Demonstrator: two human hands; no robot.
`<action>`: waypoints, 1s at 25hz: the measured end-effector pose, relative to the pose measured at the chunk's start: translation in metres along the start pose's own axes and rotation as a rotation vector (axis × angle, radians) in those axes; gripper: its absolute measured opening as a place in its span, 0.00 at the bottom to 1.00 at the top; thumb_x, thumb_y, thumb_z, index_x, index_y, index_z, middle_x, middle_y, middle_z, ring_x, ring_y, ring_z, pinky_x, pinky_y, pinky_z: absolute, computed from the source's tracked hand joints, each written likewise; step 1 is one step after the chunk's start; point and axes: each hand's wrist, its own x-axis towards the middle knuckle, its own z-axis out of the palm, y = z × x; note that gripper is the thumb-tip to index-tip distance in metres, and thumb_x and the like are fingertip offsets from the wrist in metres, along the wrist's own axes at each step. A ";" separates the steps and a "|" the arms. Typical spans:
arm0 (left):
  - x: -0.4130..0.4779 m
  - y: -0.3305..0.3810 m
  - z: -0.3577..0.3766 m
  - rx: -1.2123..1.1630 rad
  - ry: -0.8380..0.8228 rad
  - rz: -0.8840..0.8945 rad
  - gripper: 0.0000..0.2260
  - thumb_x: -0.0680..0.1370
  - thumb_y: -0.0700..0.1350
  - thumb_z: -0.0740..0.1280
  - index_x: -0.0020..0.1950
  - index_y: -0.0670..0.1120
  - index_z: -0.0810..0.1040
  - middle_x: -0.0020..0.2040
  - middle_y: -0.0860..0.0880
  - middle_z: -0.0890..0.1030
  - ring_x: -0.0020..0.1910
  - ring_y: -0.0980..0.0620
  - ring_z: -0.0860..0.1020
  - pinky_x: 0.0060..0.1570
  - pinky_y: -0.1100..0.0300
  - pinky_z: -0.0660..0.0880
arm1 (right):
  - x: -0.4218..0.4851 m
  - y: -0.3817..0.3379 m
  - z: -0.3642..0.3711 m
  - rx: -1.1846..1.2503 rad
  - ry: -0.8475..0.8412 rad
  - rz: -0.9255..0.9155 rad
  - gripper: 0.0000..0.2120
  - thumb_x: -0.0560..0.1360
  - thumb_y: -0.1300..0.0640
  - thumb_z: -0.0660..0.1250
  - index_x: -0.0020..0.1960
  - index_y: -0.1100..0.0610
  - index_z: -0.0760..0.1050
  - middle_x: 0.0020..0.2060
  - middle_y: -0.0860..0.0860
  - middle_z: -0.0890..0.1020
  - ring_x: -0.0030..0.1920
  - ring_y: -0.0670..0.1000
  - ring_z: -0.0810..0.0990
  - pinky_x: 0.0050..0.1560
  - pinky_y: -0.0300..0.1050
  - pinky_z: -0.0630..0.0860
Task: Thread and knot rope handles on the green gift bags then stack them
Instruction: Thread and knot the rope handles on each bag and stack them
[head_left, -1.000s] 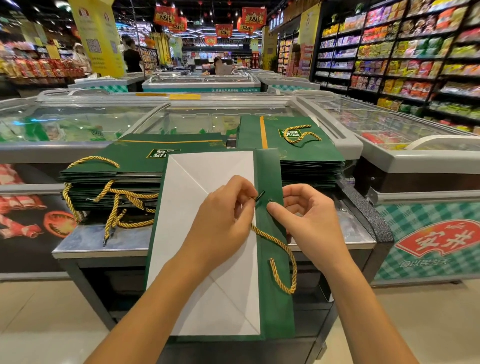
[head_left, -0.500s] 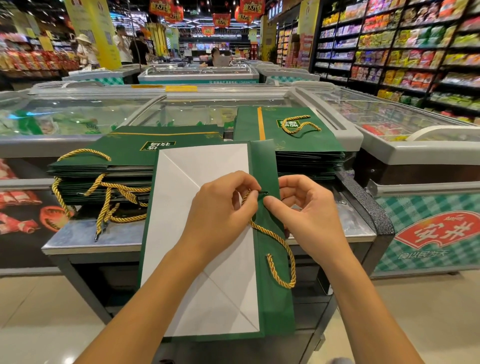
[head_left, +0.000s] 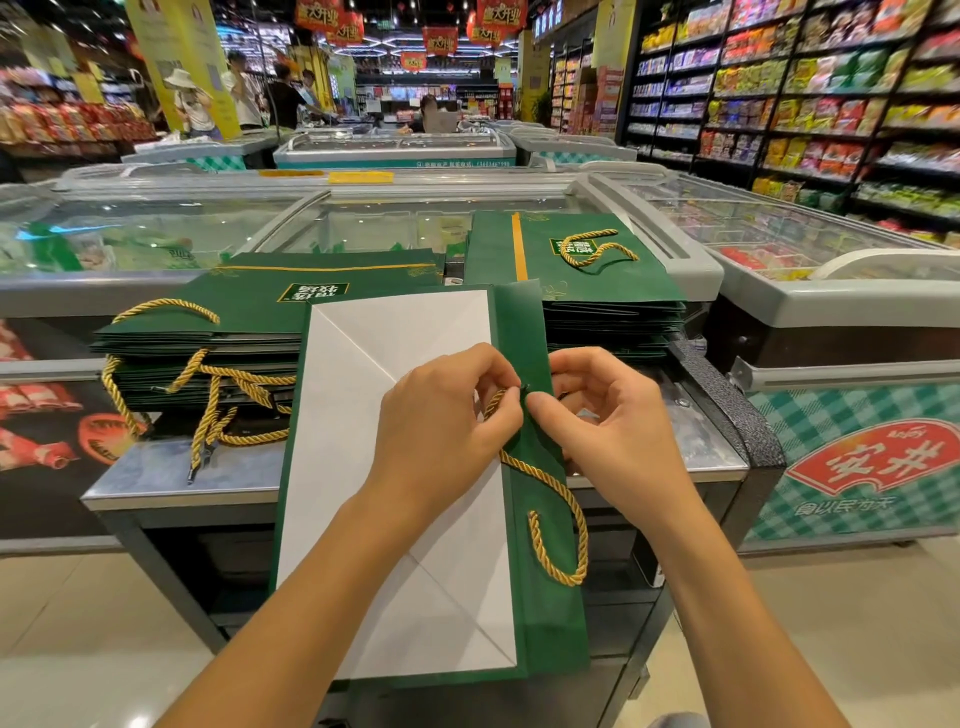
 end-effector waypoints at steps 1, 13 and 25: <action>0.000 0.001 0.000 0.016 0.002 -0.015 0.02 0.77 0.49 0.69 0.45 0.53 0.79 0.34 0.57 0.76 0.33 0.56 0.74 0.33 0.60 0.71 | 0.000 0.000 -0.001 0.023 -0.017 0.017 0.11 0.79 0.68 0.66 0.56 0.56 0.81 0.44 0.57 0.83 0.36 0.49 0.79 0.32 0.45 0.79; 0.011 0.004 -0.018 0.283 -0.346 0.117 0.23 0.85 0.50 0.55 0.78 0.66 0.55 0.51 0.55 0.72 0.46 0.55 0.75 0.42 0.60 0.76 | 0.003 0.005 -0.002 -0.086 -0.056 -0.064 0.10 0.80 0.59 0.68 0.60 0.52 0.82 0.46 0.51 0.81 0.44 0.57 0.82 0.40 0.57 0.83; 0.009 -0.015 -0.017 -0.103 -0.305 0.043 0.08 0.80 0.37 0.67 0.56 0.48 0.75 0.47 0.53 0.78 0.38 0.64 0.75 0.37 0.74 0.69 | 0.005 0.010 0.000 -0.248 -0.123 0.017 0.12 0.76 0.56 0.74 0.59 0.49 0.82 0.42 0.49 0.79 0.33 0.42 0.73 0.36 0.37 0.74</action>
